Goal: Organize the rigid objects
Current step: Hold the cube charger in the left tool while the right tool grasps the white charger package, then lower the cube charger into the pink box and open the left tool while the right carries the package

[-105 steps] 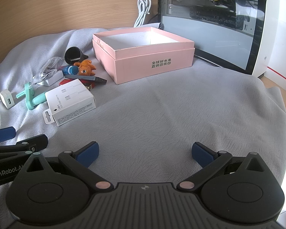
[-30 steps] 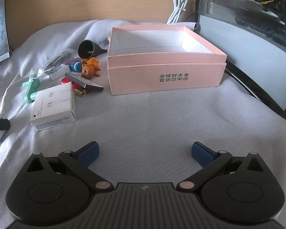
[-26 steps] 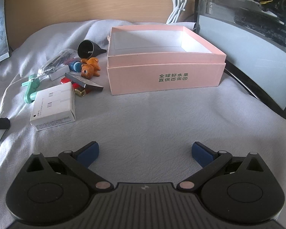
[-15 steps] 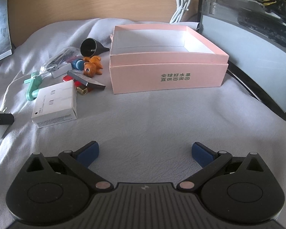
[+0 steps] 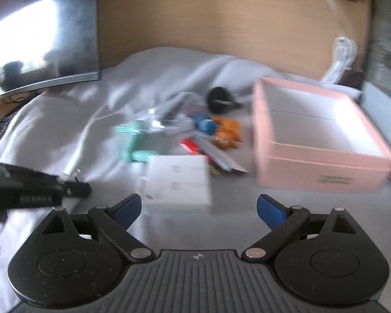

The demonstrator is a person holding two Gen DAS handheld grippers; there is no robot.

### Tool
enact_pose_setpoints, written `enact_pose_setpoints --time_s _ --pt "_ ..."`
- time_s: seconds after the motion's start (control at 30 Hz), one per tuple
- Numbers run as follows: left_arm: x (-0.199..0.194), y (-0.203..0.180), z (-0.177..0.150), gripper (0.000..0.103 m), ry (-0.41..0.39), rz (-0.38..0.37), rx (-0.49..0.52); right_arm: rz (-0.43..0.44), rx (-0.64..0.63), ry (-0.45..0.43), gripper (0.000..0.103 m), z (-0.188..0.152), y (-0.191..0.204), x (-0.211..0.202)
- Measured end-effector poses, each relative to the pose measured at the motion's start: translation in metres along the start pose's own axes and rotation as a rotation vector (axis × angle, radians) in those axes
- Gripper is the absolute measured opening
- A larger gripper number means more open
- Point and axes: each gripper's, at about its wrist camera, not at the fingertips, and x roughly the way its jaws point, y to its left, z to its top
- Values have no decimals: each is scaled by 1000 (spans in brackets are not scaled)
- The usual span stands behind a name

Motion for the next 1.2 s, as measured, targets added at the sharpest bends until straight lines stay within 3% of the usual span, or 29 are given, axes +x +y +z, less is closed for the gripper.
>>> enact_pose_setpoints --time_s 0.1,0.23,0.3,0.37,0.5,0.63,0.87,1.03,1.2 --pt "-4 1 -4 24 1 4 6 7 -30 11 96 9 14 22" --pt "-7 0 -6 24 6 9 28 -12 -39 114 96 13 18 61" --pt "-7 1 -7 24 6 4 23 11 -21 121 87 12 13 63" --pt "-7 2 -7 25 4 1 15 38 -45 131 70 13 13 56" --pt "-8 0 -7 25 2 10 26 42 -49 119 69 12 9 29" --pt "-15 -6 -17 24 -16 1 105 10 -14 92 69 5 -5 -4" --pt "-33 -36 -27 24 -23 -124 249 -99 84 79 69 -24 -46 -56" --pt "-37 -76 14 24 -54 -279 242 -182 134 66 69 -45 -71 -91" --pt "-25 -137 96 24 -162 -377 281 -235 151 29 69 -58 -85 -116"
